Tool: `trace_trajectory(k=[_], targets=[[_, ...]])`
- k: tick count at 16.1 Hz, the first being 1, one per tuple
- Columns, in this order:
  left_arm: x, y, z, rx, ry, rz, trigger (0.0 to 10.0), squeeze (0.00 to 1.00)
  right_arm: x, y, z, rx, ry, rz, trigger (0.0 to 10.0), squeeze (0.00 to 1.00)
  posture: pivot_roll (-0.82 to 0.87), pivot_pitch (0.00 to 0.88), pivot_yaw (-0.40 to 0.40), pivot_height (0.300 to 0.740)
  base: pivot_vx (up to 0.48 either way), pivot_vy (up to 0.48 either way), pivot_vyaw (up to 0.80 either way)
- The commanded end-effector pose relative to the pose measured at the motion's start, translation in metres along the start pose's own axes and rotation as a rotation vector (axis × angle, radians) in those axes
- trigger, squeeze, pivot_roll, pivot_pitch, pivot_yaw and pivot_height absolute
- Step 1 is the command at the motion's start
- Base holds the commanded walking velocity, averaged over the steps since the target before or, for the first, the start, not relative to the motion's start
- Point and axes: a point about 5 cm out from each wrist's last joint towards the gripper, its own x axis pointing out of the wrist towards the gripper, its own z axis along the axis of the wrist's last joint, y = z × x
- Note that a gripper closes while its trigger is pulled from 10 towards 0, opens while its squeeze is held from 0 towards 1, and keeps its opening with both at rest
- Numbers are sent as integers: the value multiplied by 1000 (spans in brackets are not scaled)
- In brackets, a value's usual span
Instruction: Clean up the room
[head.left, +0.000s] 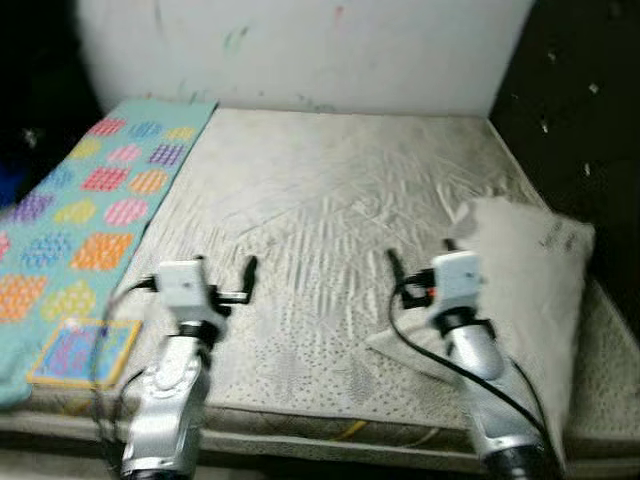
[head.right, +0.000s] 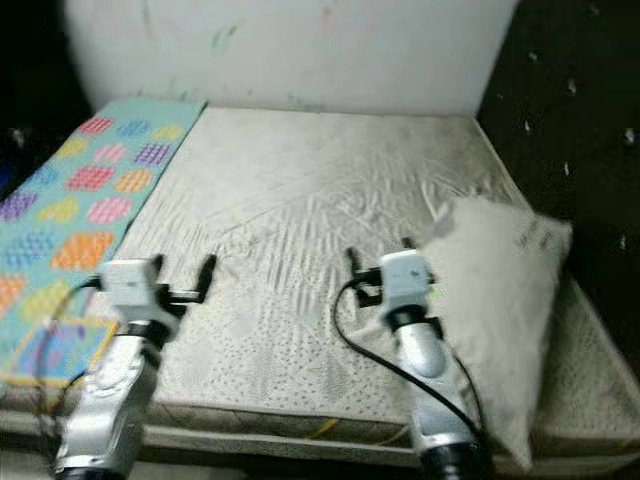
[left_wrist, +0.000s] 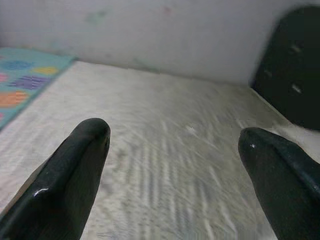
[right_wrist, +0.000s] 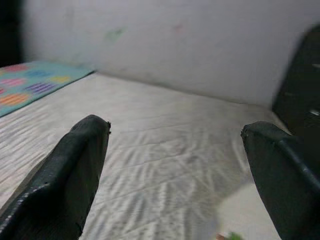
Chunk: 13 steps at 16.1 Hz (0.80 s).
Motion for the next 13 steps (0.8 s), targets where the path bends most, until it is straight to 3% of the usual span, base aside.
trace_trajectory(k=[1, 5, 7, 9, 13], targets=[[6, -4, -1, 11, 13, -37, 10000, 0, -2, -3, 6, -2, -29, -38, 10000, 0, -216, 0, 99, 740, 0, 0, 0], [16, -11, -2, 18, 23, -96, 10000, 0, -7, -1, 6, 2, -32, -69, 10000, 0, -235, 0, 131, 740, 0, 0, 0], [14, -3, 0, 31, 6, -55, 10000, 0, -7, 4, 6, 12, -28, -45, 10000, 0, -216, 0, 112, 740, 0, 0, 0], [0, 15, 4, 44, -23, 24, 10000, 0, -10, 4, 7, 17, -35, -30, 10000, 0, -180, 0, 84, 740, 0, 0, 0], [-33, 44, 3, 74, -25, 105, 10000, 0, -27, -13, 5, 6, -17, -70, 10000, 0, -164, 0, 72, 740, 0, 0, 0]])
